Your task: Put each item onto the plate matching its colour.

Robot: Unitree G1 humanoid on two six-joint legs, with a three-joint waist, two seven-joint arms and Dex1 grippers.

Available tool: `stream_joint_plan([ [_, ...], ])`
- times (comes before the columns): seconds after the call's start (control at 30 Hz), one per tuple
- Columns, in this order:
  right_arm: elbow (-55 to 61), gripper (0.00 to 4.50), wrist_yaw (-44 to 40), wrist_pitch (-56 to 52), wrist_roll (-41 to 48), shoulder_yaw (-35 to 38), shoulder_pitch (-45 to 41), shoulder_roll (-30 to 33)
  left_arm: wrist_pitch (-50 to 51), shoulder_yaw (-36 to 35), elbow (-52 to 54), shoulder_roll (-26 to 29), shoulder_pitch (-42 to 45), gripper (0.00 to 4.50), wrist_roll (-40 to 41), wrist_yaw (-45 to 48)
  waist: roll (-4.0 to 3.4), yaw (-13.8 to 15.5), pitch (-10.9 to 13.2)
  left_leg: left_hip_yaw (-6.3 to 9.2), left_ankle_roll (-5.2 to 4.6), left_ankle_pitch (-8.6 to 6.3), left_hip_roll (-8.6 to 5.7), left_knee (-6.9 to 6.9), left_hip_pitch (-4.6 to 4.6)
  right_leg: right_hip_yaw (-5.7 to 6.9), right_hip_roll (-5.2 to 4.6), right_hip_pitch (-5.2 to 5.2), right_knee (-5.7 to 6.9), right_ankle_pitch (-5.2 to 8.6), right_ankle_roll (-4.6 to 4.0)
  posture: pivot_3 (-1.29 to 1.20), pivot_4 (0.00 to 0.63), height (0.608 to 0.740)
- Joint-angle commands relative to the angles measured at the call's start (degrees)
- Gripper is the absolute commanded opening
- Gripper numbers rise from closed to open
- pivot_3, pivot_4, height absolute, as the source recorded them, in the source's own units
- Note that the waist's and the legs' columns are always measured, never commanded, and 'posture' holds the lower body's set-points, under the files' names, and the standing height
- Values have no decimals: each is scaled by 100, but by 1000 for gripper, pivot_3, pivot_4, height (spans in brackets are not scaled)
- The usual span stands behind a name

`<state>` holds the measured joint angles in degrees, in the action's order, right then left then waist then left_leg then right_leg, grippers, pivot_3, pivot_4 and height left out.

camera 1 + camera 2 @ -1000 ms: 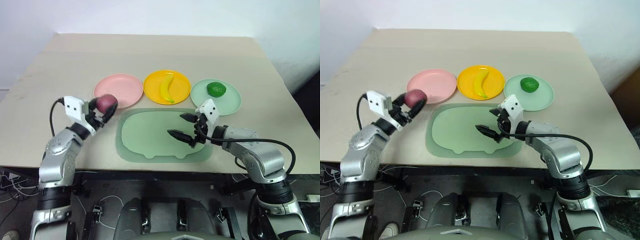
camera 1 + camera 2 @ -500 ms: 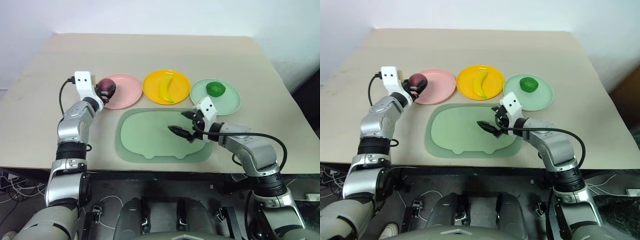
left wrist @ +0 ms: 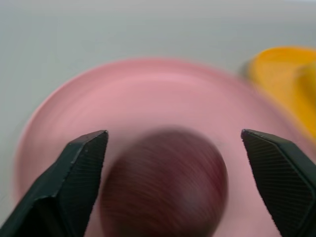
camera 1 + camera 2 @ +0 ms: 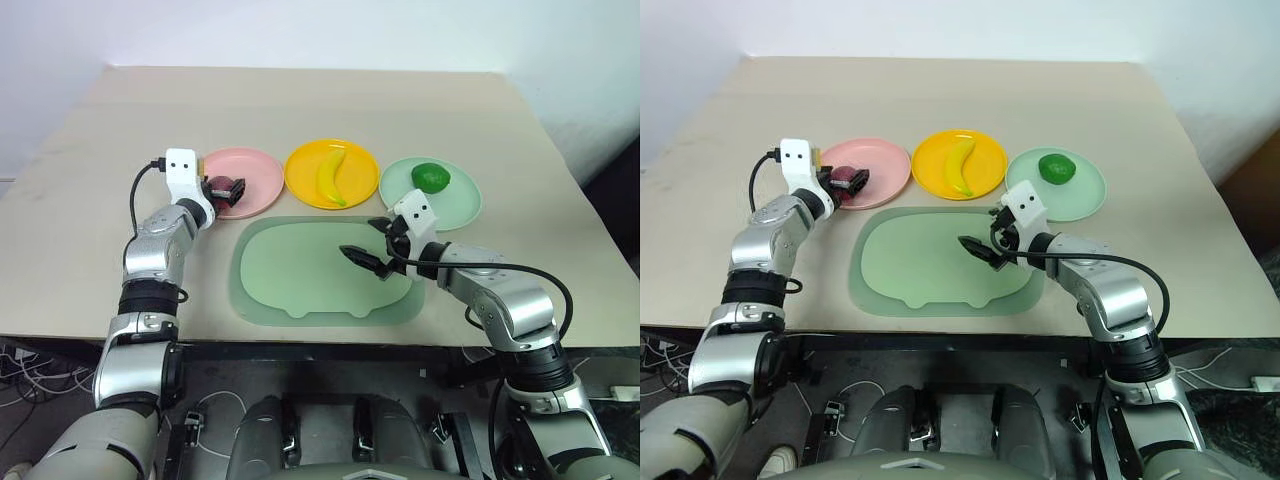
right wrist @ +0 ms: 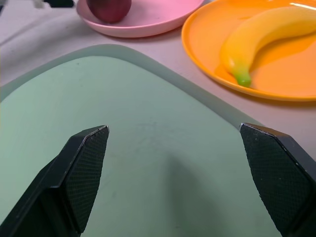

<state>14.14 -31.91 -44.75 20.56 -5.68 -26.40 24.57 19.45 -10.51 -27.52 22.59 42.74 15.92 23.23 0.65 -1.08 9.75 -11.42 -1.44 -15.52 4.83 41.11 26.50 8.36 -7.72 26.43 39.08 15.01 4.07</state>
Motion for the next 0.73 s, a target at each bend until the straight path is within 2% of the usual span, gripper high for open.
stream_joint_plan([
  [0.03, 388, 4500, 100, 35, 89, 194, 97, -51, -60, -319, 1143, 213, -448, 4482, 224, 78, 0, -11, 0, 0, 0, 0, 0, -1, 0, 0, 0, 0, -1, 0, 0, 0, 150, 695],
  [0.3, 798, 4500, 252, 149, 182, 213, 478, -233, -364, -861, 2755, 521, -1813, 4482, 675, 487, 1, 15, -1, 1, 1, 0, 2, 2, -3, -3, -2, -3, 0, 0, -1, 0, 150, 695],
  [0.43, 667, 4500, 115, 330, 193, 143, 547, -313, -789, -1071, 3375, 669, -2786, 4482, 1092, 1317, 2, 10, -1, 2, 2, -1, 3, 2, -3, -2, -3, -3, -1, 0, -1, 0, 150, 695],
  [0.73, 574, 4500, -610, 961, 610, 505, 843, -217, -1220, -1333, 4318, 657, -4295, 4482, 1728, 2162, 1, 23, -2, 4, -1, -4, 7, 0, -4, -1, -5, -3, -3, 0, -3, 0, 150, 695],
])
